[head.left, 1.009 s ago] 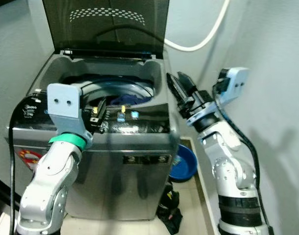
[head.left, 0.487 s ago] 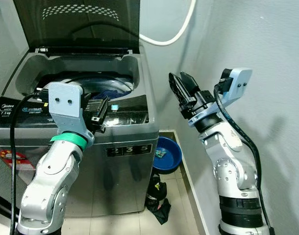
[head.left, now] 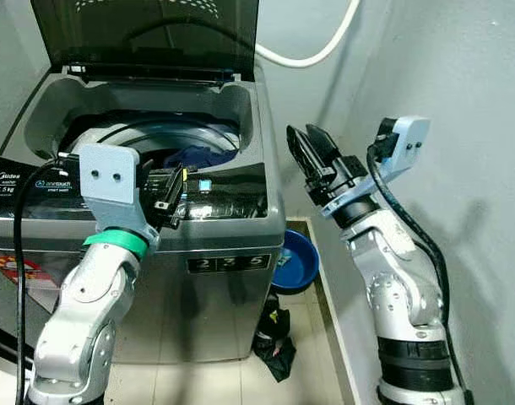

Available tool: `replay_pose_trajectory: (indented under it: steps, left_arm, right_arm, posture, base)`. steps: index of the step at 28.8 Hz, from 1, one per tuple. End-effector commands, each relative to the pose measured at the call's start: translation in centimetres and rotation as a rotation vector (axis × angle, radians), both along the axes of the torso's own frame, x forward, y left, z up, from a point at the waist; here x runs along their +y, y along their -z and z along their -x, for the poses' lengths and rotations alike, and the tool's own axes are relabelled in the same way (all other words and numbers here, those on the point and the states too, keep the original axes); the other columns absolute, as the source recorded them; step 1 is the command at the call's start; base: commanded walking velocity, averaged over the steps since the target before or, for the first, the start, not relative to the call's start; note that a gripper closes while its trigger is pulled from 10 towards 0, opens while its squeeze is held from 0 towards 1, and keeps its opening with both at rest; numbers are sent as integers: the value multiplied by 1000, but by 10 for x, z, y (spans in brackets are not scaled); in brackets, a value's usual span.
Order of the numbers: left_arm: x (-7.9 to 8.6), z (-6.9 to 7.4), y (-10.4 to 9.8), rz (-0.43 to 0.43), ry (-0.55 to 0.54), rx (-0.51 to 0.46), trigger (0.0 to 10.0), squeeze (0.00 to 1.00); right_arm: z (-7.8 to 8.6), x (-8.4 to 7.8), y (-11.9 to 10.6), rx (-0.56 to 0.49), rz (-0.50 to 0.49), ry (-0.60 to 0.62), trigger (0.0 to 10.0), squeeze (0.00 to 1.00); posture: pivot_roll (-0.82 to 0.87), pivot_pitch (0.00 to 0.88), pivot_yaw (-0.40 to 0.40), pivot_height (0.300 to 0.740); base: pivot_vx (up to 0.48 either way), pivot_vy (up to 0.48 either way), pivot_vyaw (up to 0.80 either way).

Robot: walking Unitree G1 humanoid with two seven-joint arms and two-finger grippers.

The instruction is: Clothes washing

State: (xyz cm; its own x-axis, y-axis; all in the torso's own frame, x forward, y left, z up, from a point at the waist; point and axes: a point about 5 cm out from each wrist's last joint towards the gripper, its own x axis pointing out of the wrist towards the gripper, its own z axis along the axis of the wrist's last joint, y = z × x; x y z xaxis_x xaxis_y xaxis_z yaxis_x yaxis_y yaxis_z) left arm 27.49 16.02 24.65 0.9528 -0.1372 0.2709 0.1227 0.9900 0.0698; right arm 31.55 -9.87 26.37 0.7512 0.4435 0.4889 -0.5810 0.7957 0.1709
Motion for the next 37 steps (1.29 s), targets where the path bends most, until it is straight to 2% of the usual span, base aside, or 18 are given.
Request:
replay_pose_trajectory:
  steps: [1,37]
  left_arm:
    - [2,-1,4,-5,-15,11,10000,0]
    - [-1,-3,9,-3,7,31,10000,0]
  right_arm:
    - [0,5,2,-1,17,-13,10000,0]
    - [2,3,7,-16,46,24,10000,0]
  posture:
    - [155,11,-23,740]
    - [148,23,-4,740]
  base:
    - [0,0,800]
    - [0,0,786]
